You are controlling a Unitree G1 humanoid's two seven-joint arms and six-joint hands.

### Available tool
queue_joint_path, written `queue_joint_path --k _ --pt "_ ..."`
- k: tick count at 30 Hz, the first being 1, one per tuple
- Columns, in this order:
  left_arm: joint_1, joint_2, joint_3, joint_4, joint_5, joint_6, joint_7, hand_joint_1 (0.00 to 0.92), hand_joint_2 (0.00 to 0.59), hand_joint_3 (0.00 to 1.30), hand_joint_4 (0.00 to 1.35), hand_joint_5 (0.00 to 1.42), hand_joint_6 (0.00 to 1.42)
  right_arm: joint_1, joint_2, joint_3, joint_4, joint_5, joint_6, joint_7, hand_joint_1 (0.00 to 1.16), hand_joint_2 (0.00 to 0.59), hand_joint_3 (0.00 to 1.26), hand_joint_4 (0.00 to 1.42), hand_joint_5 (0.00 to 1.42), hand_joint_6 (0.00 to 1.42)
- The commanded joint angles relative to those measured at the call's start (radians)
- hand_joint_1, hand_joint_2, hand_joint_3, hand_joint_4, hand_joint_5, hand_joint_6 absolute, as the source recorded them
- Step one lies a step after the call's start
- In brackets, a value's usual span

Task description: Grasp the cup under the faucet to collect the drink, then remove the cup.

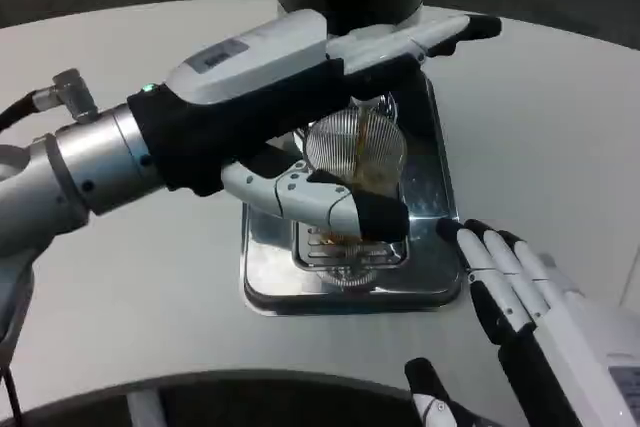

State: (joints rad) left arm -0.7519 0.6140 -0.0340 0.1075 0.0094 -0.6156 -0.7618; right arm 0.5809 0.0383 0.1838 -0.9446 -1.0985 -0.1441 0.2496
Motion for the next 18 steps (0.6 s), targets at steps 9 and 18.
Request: queue_joint_path --k 9,18 --pt "0.034 0.032 -0.031 -0.021 0.009 -0.016 -0.003 0.000 0.097 0.00 0.00 0.07 0.06 -0.204 0.024 0.015 0.149 0.012 0.124 -0.011 0.50 0.347 0.00 0.00 0.00 0.02" --pt "0.036 0.037 -0.032 -0.029 0.010 -0.004 0.007 0.000 0.098 0.00 0.00 0.07 0.06 -0.335 0.054 0.019 0.263 0.116 0.260 -0.068 0.55 0.260 0.00 0.00 0.00 0.00"
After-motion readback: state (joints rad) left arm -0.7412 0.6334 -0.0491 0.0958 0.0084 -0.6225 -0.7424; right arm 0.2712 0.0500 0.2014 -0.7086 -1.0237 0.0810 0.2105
